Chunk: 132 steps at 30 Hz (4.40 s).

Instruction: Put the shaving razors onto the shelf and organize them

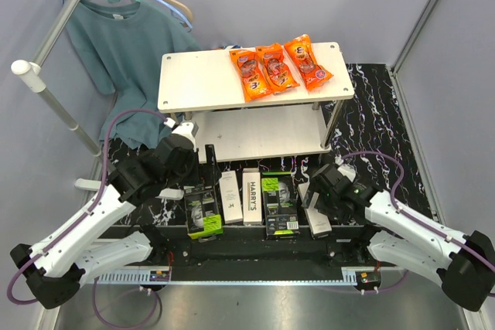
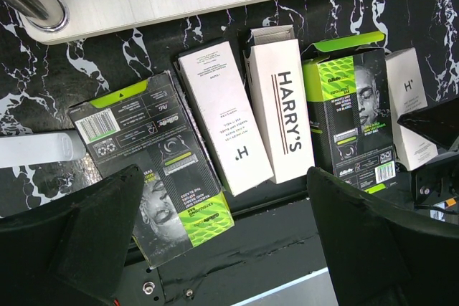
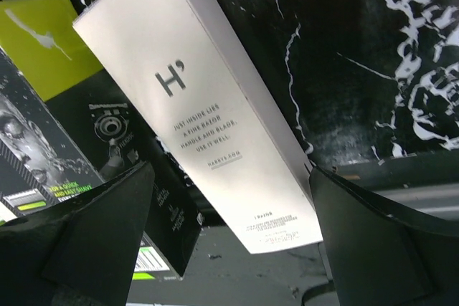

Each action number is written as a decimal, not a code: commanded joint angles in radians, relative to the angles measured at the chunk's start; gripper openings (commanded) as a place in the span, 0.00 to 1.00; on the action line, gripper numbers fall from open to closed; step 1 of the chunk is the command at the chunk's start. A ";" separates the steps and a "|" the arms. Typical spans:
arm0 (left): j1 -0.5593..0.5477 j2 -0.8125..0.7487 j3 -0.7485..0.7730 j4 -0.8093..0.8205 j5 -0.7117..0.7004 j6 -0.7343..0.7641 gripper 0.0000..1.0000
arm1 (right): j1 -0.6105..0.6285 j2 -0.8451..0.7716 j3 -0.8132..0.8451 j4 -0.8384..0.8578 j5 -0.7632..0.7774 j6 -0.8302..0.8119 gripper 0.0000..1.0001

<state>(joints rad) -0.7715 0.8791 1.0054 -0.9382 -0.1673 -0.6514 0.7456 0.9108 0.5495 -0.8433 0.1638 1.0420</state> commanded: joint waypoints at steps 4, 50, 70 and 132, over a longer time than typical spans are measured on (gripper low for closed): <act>-0.002 0.001 -0.001 0.047 0.018 0.013 0.99 | 0.005 0.010 -0.042 0.098 0.037 -0.008 1.00; -0.002 -0.023 -0.034 0.205 0.208 -0.037 0.99 | 0.006 -0.070 0.331 -0.169 0.105 -0.014 0.51; -0.210 -0.032 0.048 0.378 0.112 -0.178 0.99 | 0.282 0.309 1.007 -0.181 0.279 -0.076 0.53; -0.414 -0.035 -0.082 0.748 0.005 -0.211 0.10 | 0.388 0.148 0.833 0.055 0.361 -0.019 1.00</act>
<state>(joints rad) -1.1831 0.8719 0.9066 -0.2577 -0.1898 -0.9035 1.1259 1.1389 1.4158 -0.8326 0.4572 1.0283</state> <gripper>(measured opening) 0.318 0.993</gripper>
